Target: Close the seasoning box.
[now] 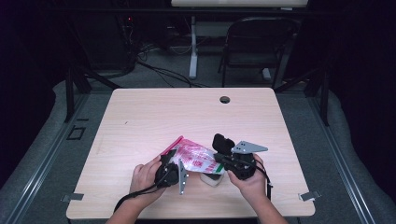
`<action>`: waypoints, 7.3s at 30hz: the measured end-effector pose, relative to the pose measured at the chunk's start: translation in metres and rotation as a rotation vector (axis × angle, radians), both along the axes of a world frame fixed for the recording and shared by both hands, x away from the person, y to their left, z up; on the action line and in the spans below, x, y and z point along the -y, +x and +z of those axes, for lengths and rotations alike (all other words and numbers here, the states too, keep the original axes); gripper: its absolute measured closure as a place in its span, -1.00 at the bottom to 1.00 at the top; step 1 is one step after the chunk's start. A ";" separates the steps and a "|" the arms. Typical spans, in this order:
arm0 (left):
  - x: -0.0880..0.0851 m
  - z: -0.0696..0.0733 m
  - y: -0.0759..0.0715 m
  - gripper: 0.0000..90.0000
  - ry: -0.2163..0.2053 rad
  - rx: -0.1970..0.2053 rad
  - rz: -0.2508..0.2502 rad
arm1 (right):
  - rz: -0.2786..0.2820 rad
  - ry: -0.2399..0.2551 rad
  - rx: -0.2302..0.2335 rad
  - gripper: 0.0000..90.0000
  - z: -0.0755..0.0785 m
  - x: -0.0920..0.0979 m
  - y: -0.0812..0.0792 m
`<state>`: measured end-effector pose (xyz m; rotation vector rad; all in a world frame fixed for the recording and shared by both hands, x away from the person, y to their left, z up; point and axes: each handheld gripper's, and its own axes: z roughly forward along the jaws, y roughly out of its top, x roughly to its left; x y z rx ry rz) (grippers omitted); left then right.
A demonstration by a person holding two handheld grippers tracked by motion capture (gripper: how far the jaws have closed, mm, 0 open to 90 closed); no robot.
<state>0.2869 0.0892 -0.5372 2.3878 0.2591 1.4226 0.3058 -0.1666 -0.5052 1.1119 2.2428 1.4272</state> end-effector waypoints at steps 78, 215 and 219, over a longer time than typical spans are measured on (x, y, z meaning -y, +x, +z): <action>-0.022 -0.023 0.022 0.67 -0.423 -0.418 0.056 | -0.030 0.116 0.100 0.41 0.023 0.012 -0.011; -0.174 -0.022 0.034 0.02 -0.709 -0.303 0.474 | -0.025 0.101 0.024 0.34 0.009 0.009 -0.004; -0.175 -0.023 0.036 -0.06 -0.733 -0.333 0.450 | -0.019 0.098 0.013 0.33 0.011 0.010 -0.004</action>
